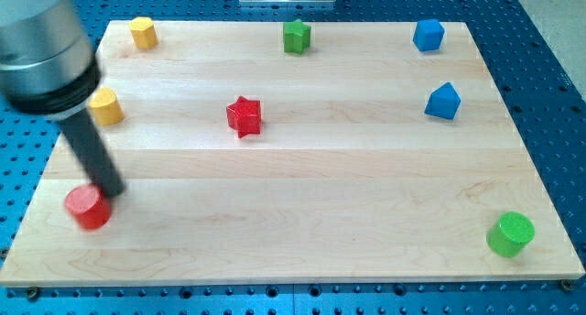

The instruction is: Slide the red star to the bottom center of the board

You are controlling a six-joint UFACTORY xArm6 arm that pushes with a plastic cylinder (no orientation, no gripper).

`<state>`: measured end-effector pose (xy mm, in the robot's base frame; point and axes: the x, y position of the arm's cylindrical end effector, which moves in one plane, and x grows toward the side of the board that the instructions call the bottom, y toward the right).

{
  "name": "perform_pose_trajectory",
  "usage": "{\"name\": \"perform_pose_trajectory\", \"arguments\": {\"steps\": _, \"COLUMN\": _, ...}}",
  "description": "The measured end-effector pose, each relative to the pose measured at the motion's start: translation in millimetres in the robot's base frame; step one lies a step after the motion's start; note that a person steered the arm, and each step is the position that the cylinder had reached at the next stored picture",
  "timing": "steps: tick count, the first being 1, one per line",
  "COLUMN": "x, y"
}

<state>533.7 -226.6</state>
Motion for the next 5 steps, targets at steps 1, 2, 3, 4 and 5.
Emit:
{"name": "perform_pose_trajectory", "arguments": {"steps": 1, "x": 18.3, "y": 15.3}}
{"name": "perform_pose_trajectory", "arguments": {"steps": 2, "x": -62.7, "y": 72.1}}
{"name": "perform_pose_trajectory", "arguments": {"steps": 3, "x": -127.1, "y": 74.7}}
{"name": "perform_pose_trajectory", "arguments": {"steps": 4, "x": -141.1, "y": 89.2}}
{"name": "perform_pose_trajectory", "arguments": {"steps": 5, "x": -142.5, "y": 96.4}}
